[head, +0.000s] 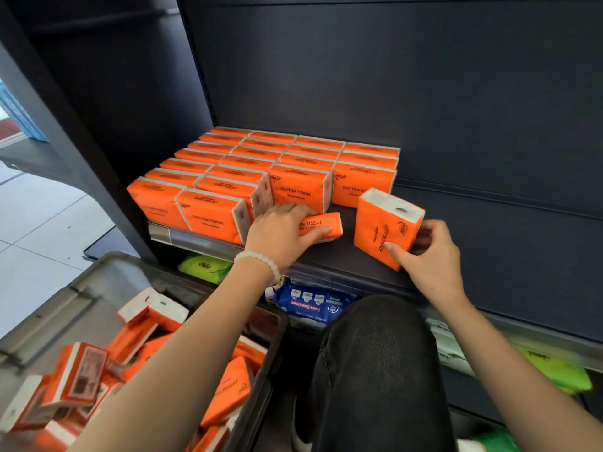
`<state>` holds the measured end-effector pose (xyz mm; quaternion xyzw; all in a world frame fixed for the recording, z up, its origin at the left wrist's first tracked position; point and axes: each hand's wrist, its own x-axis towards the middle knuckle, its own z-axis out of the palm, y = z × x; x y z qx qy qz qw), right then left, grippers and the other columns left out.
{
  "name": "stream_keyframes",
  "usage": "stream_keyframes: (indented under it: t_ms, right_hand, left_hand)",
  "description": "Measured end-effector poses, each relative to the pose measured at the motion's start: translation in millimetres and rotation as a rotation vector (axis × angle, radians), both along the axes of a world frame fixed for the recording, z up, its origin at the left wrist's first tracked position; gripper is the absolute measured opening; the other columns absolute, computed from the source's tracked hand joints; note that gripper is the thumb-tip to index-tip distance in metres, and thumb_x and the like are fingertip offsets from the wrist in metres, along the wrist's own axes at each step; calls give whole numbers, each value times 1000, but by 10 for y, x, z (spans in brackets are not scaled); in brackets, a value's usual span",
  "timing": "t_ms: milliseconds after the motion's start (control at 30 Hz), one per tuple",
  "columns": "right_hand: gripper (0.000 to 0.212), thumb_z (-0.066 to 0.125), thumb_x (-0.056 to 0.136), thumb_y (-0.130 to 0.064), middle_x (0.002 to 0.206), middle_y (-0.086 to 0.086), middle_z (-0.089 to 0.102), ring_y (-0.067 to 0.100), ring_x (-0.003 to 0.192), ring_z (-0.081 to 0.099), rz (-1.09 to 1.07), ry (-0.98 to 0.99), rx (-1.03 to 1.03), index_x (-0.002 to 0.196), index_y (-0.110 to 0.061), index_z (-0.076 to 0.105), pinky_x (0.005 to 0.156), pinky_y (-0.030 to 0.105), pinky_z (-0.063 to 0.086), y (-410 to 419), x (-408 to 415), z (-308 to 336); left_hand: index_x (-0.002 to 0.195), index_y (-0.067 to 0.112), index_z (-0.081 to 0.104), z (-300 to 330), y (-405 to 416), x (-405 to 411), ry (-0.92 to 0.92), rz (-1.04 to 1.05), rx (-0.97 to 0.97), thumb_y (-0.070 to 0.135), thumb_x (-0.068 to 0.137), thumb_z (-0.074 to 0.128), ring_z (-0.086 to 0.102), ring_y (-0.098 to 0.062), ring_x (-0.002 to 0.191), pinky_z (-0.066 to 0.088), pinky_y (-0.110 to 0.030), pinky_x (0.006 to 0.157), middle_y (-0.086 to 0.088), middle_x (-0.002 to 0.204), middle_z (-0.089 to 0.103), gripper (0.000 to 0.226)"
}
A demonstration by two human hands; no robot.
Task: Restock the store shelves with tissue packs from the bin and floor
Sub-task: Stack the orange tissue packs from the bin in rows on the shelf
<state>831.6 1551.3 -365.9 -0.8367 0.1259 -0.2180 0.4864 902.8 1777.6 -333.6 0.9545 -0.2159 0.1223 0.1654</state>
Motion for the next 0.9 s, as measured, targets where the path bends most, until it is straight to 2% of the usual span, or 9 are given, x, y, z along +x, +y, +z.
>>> stream_keyframes:
  t_ms: [100,267,333,433,533,633,700,900]
  right_hand:
    - [44,80,73,-21,99,-3,61,10,88,58,-6,-1,0,104,-16,49,75,22,44,-33,-9,9]
    - [45,80,73,-21,100,-2,61,12,92,59,-6,11,12,104,-18,48,79,25,46,-51,-31,13]
    - [45,80,73,-21,101,-3,60,11,92,58,-3,19,16,105,-18,48,79,25,46,-58,-46,16]
    - [44,79,73,-21,100,-4,60,10,93,58,5,30,19,105,-19,48,78,25,46,-78,-58,26]
    - [42,80,73,-22,99,-5,60,11,93,59,7,37,18,103,-19,50,80,27,49,-99,-51,48]
    - [39,79,73,-22,97,-7,61,9,92,58,4,25,13,101,-21,53,80,27,49,-120,-30,96]
    - [38,79,74,-23,98,-9,61,7,91,58,5,4,2,102,-23,54,80,25,48,-135,-6,130]
    - [48,77,76,-25,110,-8,58,8,99,55,17,-50,-81,121,-18,59,85,25,47,-156,73,164]
  left_hand:
    - [116,26,60,41,33,-19,89,-29,-22,52,85,58,55,-17,109,48,-34,88,3,115,62,40]
    - [103,23,65,38,118,-18,210,-96,-23,49,80,65,51,-13,110,40,-26,94,4,116,57,34]
    - [105,23,63,48,132,-4,278,-83,-28,50,80,65,51,-14,112,38,-25,96,4,119,55,37]
    - [126,24,49,126,90,8,381,-52,18,50,79,66,45,-20,123,37,-34,103,0,133,48,57]
    - [141,28,31,245,5,47,447,19,190,56,78,64,26,-26,138,24,-42,111,-1,149,29,77]
    - [142,33,31,256,-15,222,471,58,399,74,63,63,10,-34,142,12,-54,115,-1,151,23,95]
    - [140,34,33,267,-24,309,500,66,466,81,52,63,8,-38,141,14,-61,111,-3,148,26,105]
    - [129,32,33,376,-71,217,470,67,390,63,59,76,26,-37,132,23,-59,106,-4,138,37,88]
